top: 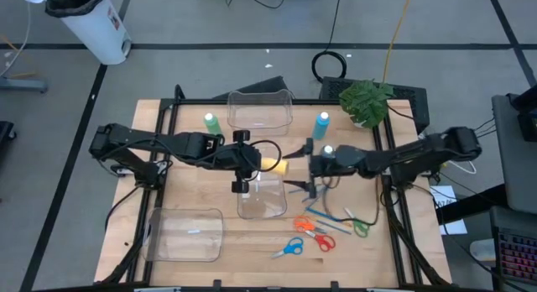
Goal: Pick & Place Paint Supplies
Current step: Put the yellow paint bottle into the top transparent bin
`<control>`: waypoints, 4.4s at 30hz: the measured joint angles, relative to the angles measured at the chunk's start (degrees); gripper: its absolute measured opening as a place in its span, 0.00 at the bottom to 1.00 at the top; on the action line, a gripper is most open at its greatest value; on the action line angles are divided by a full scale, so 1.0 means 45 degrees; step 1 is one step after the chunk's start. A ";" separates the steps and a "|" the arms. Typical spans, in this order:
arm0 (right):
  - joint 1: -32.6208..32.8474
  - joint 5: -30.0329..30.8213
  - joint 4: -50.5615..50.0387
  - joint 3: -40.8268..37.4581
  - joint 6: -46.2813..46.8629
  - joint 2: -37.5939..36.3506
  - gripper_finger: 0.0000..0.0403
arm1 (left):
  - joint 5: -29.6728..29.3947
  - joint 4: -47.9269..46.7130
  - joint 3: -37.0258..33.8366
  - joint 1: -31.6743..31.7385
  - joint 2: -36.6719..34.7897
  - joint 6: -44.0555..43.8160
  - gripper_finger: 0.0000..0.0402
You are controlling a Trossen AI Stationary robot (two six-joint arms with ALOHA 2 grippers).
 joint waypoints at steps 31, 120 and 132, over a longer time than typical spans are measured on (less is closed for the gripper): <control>-0.0317 0.2243 0.2181 -0.2048 -0.0186 -0.1417 0.48 | 0.0014 0.2184 -0.1580 0.0612 -0.3459 -0.0054 0.62; -0.0787 -0.0285 0.9135 -0.1426 -0.1274 0.0468 0.47 | 0.5714 2.2201 -0.7529 0.2696 -0.2650 -0.1446 0.42; -0.0937 -0.0174 0.8960 -0.1465 -0.1332 0.0505 0.47 | 0.5648 2.2590 -0.7522 0.2703 -0.2691 -0.1439 0.02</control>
